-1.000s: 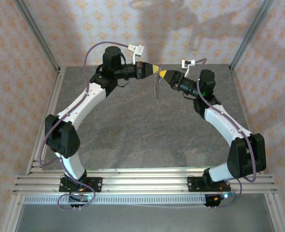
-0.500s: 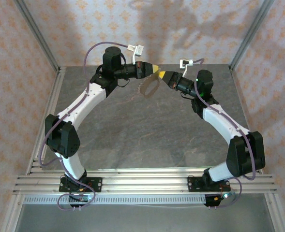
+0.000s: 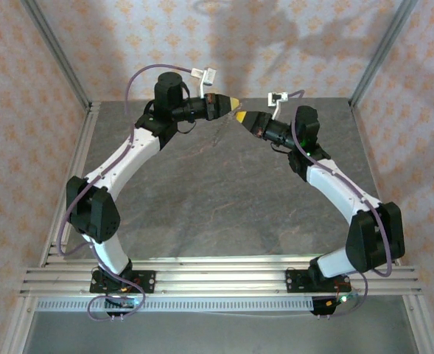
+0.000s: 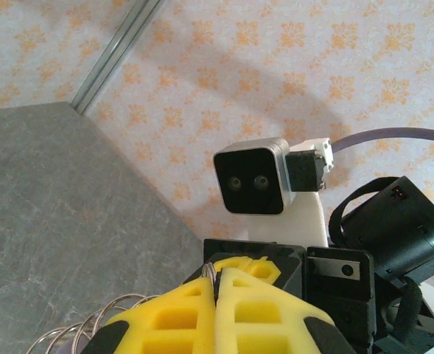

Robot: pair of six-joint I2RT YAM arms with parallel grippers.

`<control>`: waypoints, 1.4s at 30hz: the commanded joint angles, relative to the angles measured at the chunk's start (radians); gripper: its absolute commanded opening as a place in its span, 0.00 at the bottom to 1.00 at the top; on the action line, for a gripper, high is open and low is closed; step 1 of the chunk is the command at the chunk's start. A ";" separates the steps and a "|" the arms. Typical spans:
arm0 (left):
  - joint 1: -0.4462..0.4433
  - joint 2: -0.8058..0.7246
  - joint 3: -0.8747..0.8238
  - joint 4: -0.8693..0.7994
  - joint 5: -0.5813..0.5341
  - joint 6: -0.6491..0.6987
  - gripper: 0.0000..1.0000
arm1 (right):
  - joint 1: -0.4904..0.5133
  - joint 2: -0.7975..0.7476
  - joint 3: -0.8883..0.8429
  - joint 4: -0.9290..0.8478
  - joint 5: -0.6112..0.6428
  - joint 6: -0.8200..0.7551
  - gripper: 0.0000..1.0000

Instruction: Put the keys on the keyring

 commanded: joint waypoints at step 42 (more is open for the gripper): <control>-0.040 -0.058 -0.072 0.189 -0.059 -0.081 0.00 | 0.032 -0.091 -0.062 0.044 0.197 0.048 0.17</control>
